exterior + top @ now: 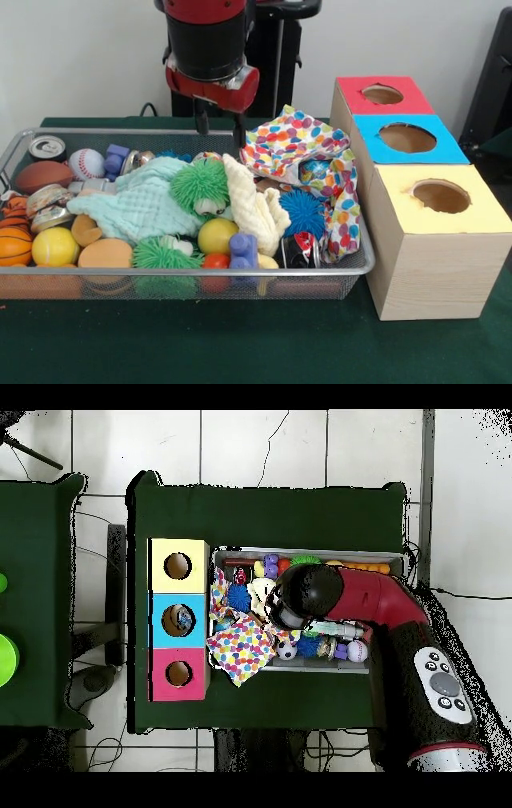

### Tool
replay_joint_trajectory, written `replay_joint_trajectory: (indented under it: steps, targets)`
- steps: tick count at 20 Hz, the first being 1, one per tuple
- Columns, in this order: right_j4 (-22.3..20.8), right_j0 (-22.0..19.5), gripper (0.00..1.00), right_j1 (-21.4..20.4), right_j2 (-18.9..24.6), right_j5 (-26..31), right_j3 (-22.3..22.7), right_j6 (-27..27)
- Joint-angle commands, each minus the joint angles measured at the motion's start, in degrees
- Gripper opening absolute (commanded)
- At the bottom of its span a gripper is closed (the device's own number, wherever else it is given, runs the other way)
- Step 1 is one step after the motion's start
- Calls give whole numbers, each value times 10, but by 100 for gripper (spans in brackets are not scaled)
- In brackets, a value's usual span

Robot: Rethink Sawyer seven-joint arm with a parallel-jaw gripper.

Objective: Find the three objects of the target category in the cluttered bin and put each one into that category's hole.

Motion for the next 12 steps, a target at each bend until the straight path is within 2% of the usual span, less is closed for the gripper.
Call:
replay_joint_trajectory:
  steps: [1,12]
  targets:
    - [-25,-19,100,40,28,-15,-35,-67]
    - [-40,-77,100,74,49,-27,-59,-129]
